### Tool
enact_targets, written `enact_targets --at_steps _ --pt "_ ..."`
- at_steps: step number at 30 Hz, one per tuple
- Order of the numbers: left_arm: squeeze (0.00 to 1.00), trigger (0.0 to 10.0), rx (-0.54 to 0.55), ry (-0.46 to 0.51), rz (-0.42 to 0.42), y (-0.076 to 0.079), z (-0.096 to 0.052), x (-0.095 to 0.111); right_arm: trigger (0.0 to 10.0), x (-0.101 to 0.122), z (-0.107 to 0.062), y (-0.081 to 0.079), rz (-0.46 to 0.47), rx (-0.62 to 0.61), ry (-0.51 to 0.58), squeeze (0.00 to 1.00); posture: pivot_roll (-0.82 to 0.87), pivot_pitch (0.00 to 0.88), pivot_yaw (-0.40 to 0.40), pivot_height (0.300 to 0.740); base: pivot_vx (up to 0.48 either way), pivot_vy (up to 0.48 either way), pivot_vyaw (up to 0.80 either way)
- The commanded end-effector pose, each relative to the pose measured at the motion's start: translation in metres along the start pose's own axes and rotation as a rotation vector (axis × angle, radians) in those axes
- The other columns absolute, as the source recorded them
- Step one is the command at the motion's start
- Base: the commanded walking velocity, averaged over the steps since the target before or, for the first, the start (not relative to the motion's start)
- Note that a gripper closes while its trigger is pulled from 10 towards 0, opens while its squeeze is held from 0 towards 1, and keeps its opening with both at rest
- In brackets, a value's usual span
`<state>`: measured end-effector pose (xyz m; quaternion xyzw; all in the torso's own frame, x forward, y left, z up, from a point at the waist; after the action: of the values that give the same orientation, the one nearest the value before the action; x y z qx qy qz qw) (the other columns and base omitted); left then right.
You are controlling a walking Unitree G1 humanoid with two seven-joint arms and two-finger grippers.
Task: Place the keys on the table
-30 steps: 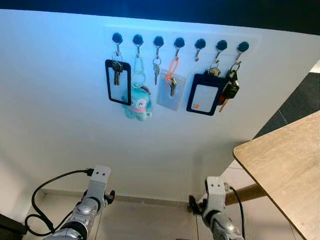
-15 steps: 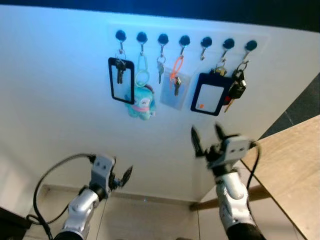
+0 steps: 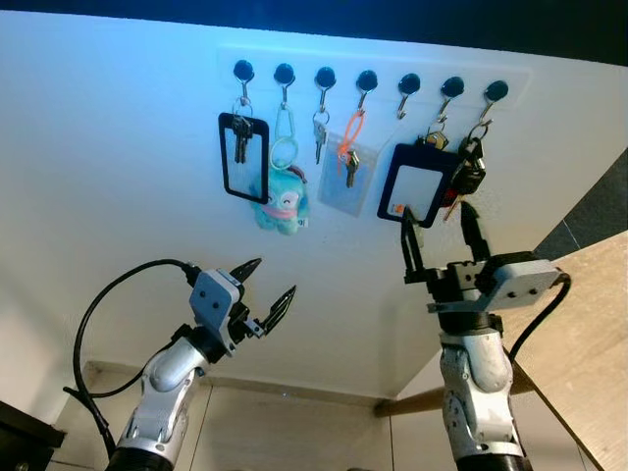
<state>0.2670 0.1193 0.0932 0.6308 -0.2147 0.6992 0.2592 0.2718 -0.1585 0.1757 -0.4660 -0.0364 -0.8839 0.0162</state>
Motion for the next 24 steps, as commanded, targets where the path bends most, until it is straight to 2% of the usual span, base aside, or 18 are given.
enact_targets --at_steps 1,2,8,9,10,11,12,17,24 --pt "0.00 10.0 -0.026 -0.010 0.002 0.007 0.002 0.001 10.0 0.003 0.004 0.002 0.024 -0.012 0.000 0.44 0.06 0.031 -0.045 0.740 0.000 0.000 0.00" --pt "0.00 10.0 -0.048 -0.016 0.014 0.010 0.004 0.003 10.0 0.004 0.008 0.001 0.054 -0.001 -0.005 1.00 0.06 0.031 -0.045 0.740 0.000 0.000 0.00" --pt "0.00 10.0 -0.037 -0.005 0.017 0.009 0.007 0.008 10.0 0.003 0.016 -0.006 0.129 0.043 -0.039 1.00 0.06 0.030 -0.044 0.740 0.000 0.000 0.00" --pt "0.00 10.0 -0.034 -0.004 0.019 0.009 0.008 0.009 10.0 0.001 0.017 -0.008 0.153 0.048 -0.056 0.75 0.06 0.034 -0.044 0.740 0.000 0.000 0.00" --pt "0.00 10.0 -0.034 -0.004 0.019 0.009 0.008 0.009 10.0 0.001 0.017 -0.008 0.153 0.048 -0.056 0.75 0.06 0.034 -0.044 0.740 0.000 0.000 0.00" --pt "0.00 10.0 -0.032 -0.005 0.020 0.008 0.008 0.010 10.0 -0.002 0.019 -0.009 0.178 0.046 -0.075 0.04 0.06 0.037 -0.044 0.740 0.000 0.000 0.00" --pt "0.00 10.0 -0.031 -0.006 0.021 0.008 0.009 0.011 10.0 -0.005 0.020 -0.010 0.203 0.045 -0.096 0.00 0.06 0.044 -0.045 0.740 0.000 0.000 0.00" --pt "0.00 10.0 -0.026 -0.005 0.027 0.007 0.010 0.015 10.0 -0.016 0.024 -0.019 0.260 0.087 -0.167 0.00 0.07 0.053 -0.050 0.740 0.000 0.000 0.00" --pt "0.00 10.0 -0.025 0.005 0.020 0.009 0.010 0.019 10.0 -0.013 0.030 -0.019 0.244 0.098 -0.152 0.00 0.07 0.057 -0.052 0.740 0.000 0.000 0.00"
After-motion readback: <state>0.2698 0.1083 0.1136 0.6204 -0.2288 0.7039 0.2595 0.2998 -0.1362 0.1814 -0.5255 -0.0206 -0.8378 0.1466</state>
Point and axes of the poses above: a point about 5 cm out from each wrist's last joint towards the gripper, its own z axis pointing out of the wrist towards the gripper, its own x axis along the axis of the wrist's last joint, y = z × x, the point moved 2 cm from there along z, pointing out of the wrist towards the gripper, and after that the axes turned 8 degrees about -z, right-handed, at the moved point
